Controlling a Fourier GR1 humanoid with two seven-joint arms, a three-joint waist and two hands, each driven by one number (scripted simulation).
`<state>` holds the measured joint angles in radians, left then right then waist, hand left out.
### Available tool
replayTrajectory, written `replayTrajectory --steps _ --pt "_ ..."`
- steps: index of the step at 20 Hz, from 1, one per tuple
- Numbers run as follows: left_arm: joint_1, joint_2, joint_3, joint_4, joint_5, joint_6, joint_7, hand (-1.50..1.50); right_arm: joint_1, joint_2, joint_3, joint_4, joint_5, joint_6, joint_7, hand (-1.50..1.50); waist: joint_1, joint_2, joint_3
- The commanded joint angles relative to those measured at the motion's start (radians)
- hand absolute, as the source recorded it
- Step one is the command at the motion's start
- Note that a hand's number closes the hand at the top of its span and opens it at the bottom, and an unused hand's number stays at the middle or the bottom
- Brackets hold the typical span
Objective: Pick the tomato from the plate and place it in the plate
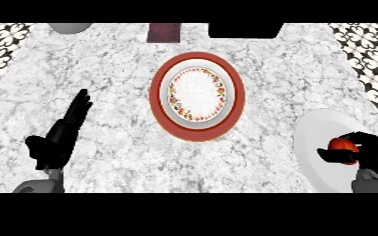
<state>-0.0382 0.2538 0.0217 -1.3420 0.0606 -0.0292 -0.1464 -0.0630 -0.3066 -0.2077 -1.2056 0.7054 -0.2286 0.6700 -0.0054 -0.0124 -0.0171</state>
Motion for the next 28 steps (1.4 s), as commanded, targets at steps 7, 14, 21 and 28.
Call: replayTrajectory --steps 7,14,21,28 --pt "-0.015 0.004 0.018 -0.017 -0.004 0.026 0.042 0.00 0.341 0.118 0.412 -0.415 0.312 -0.085 -0.128 1.50 -0.022 0.002 0.014" --pt "0.021 -0.011 -0.006 -0.067 -0.015 0.018 0.061 0.00 0.603 0.119 0.576 -0.838 0.513 -0.107 -0.056 1.50 -0.011 0.006 0.016" --pt "0.018 -0.015 0.022 -0.028 -0.005 0.008 0.016 0.00 0.655 0.134 0.718 -1.136 0.733 -0.054 0.016 1.50 -0.006 0.008 0.016" --pt "-0.064 -0.019 0.022 0.015 -0.030 0.008 0.037 0.00 0.460 0.226 0.841 -1.223 0.930 0.138 0.098 1.50 0.003 0.012 0.016"
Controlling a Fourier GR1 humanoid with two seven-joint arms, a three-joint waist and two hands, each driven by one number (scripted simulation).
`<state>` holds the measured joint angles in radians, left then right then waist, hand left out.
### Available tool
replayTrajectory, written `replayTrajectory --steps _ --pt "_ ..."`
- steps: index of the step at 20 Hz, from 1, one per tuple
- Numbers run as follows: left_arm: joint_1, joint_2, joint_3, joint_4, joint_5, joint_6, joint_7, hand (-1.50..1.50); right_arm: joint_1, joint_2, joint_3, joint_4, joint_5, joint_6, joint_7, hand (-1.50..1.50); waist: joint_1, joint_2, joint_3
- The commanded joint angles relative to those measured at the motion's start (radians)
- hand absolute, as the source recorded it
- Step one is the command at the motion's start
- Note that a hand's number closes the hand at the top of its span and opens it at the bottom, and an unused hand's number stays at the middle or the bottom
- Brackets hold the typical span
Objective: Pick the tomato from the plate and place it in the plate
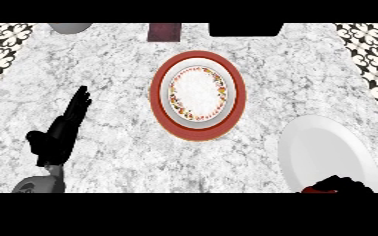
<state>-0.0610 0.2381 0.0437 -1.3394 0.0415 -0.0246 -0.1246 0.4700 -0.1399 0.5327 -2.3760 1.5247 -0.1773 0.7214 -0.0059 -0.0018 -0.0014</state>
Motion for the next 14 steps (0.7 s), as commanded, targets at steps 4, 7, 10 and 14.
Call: replayTrajectory --steps 4,7,10,14 --pt "0.059 -0.001 -0.001 0.016 -0.011 -0.038 -0.064 0.00 -0.328 0.136 0.048 0.071 0.057 0.206 0.112 1.50 0.018 0.004 0.000" --pt "-0.014 -0.021 0.007 0.044 -0.033 -0.003 -0.046 0.00 -0.439 0.138 0.079 0.181 0.060 0.208 0.178 1.50 0.010 0.003 0.001" --pt "-0.041 0.013 0.038 0.023 0.012 -0.050 0.006 0.00 -0.612 0.139 -0.038 0.289 -0.075 0.249 0.193 1.50 0.014 0.004 0.001" --pt "-0.013 -0.047 -0.024 -0.063 -0.033 0.009 0.055 0.00 -0.808 0.140 -0.033 0.510 -0.173 0.150 0.291 1.50 0.027 0.005 0.002"
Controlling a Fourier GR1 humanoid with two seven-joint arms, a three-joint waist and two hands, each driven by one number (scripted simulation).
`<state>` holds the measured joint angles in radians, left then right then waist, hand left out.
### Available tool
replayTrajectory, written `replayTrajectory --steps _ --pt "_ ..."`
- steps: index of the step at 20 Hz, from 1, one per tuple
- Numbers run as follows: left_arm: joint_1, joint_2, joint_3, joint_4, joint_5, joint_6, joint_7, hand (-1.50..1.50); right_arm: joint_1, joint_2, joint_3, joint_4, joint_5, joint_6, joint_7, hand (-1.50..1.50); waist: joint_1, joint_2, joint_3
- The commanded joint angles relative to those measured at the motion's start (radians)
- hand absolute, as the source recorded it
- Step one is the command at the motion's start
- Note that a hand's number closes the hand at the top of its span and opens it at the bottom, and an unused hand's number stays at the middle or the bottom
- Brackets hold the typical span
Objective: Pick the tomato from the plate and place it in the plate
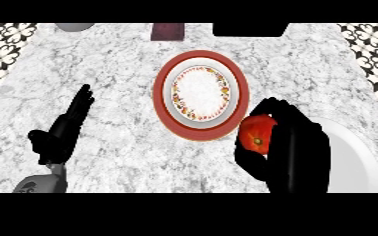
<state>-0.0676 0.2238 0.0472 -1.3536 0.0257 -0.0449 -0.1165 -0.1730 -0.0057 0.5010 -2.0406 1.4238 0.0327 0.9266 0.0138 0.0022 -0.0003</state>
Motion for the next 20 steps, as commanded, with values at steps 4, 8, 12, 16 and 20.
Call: replayTrajectory --steps 4,8,12,16,20 --pt "0.024 -0.020 -0.012 0.001 -0.014 -0.009 -0.034 0.00 -0.328 0.006 -0.006 0.373 -0.169 -0.150 0.133 1.50 0.008 0.002 0.000" --pt "-0.010 0.011 0.019 -0.033 -0.002 -0.017 0.050 0.00 -0.365 0.006 -0.061 0.538 -0.241 -0.258 0.027 1.50 -0.001 0.000 0.001" --pt "0.002 -0.007 0.023 0.009 0.003 -0.027 0.002 0.00 -0.493 0.006 -0.059 0.774 -0.327 -0.389 0.032 1.50 0.006 0.002 0.000" --pt "0.009 -0.007 0.001 -0.034 -0.008 -0.031 0.010 0.00 -0.491 0.006 -0.039 0.830 -0.345 -0.644 0.097 1.50 0.025 0.004 0.002" --pt "-0.008 -0.014 0.003 0.012 -0.023 -0.023 0.004 0.00 -0.583 0.006 -0.031 1.038 -0.402 -0.729 0.137 -1.50 0.019 0.005 0.000"
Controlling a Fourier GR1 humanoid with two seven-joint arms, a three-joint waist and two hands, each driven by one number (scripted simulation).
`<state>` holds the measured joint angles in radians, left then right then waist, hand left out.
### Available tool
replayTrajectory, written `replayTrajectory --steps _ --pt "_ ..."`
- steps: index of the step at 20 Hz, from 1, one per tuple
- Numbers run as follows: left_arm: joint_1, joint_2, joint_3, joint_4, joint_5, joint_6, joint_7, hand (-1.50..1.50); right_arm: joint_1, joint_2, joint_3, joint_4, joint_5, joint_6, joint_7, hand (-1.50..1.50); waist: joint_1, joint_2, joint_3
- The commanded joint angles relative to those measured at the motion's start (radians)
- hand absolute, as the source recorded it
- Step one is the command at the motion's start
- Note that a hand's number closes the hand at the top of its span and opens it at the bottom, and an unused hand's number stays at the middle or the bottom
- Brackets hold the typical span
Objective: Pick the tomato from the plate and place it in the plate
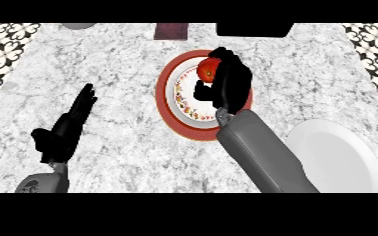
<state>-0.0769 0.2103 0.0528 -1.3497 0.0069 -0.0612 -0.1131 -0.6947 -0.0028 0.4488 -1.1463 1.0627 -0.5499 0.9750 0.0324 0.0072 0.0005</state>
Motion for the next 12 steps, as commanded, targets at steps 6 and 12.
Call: replayTrajectory --steps 6,12 --pt "-0.041 -0.019 -0.009 -0.011 0.003 -0.001 0.061 0.00 -0.117 0.003 0.053 0.228 -0.192 -0.300 0.113 -1.50 0.010 0.000 0.000" --pt "0.008 0.016 0.032 0.001 0.016 -0.018 0.001 0.00 -0.053 0.003 -0.076 0.115 -0.195 -0.510 -0.048 -1.50 -0.015 -0.004 0.001"
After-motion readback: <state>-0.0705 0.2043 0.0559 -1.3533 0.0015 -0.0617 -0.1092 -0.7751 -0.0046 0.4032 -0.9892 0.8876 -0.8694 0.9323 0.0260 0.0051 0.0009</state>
